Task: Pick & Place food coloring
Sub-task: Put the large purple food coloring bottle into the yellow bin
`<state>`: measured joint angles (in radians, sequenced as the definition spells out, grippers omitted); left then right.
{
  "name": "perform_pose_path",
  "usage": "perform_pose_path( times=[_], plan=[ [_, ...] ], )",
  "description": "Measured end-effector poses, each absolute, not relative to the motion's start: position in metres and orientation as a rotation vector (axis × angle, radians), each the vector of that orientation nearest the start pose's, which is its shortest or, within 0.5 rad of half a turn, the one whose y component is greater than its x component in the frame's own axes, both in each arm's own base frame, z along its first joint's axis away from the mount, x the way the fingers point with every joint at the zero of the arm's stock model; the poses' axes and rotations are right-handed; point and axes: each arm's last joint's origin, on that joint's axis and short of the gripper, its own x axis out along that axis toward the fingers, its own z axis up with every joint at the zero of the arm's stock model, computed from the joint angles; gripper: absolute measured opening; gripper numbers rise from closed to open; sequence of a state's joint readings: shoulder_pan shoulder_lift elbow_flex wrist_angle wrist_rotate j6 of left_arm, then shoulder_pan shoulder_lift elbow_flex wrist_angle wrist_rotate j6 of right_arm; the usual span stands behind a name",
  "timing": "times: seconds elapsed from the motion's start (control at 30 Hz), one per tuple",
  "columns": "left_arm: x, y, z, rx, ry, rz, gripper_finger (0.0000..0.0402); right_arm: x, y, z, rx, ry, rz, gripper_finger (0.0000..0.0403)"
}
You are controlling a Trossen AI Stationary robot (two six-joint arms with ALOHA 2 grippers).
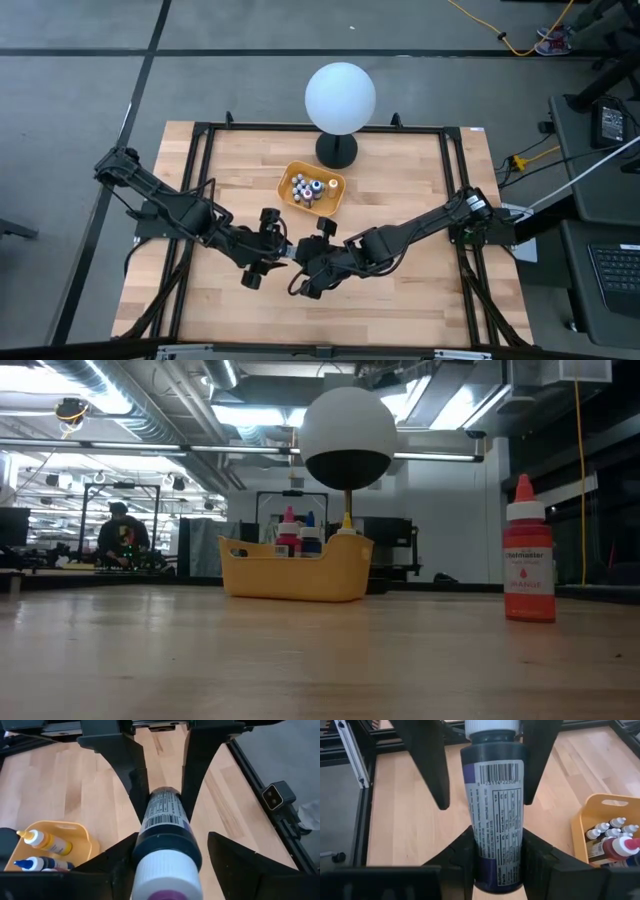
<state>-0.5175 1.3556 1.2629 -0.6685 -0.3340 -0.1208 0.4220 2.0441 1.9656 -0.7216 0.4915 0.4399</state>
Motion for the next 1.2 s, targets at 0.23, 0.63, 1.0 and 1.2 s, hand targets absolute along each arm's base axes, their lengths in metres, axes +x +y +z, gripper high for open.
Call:
perform_pose_path(
  times=[0.23, 0.63, 1.0, 1.2],
  plan=[
    [0.244, -0.128, 0.339, 0.189, 0.677, -0.097, 0.02, 0.421, 0.171, 0.312, 0.06, 0.686, -0.225, 0.0118],
    [0.22, -0.116, 0.362, 0.182, 0.668, -0.076, 0.0198, 0.419, 0.169, 0.31, 0.049, 0.709, -0.242, 0.0118],
    [0.224, -0.118, 0.353, 0.231, 0.687, -0.06, 0.0198, 0.419, 0.169, 0.31, 0.049, 0.707, -0.24, 0.0118],
    [0.224, -0.118, 0.353, 0.236, 0.688, -0.072, 0.0188, 0.42, 0.169, 0.31, 0.049, 0.706, -0.244, 0.0118]
  ],
)
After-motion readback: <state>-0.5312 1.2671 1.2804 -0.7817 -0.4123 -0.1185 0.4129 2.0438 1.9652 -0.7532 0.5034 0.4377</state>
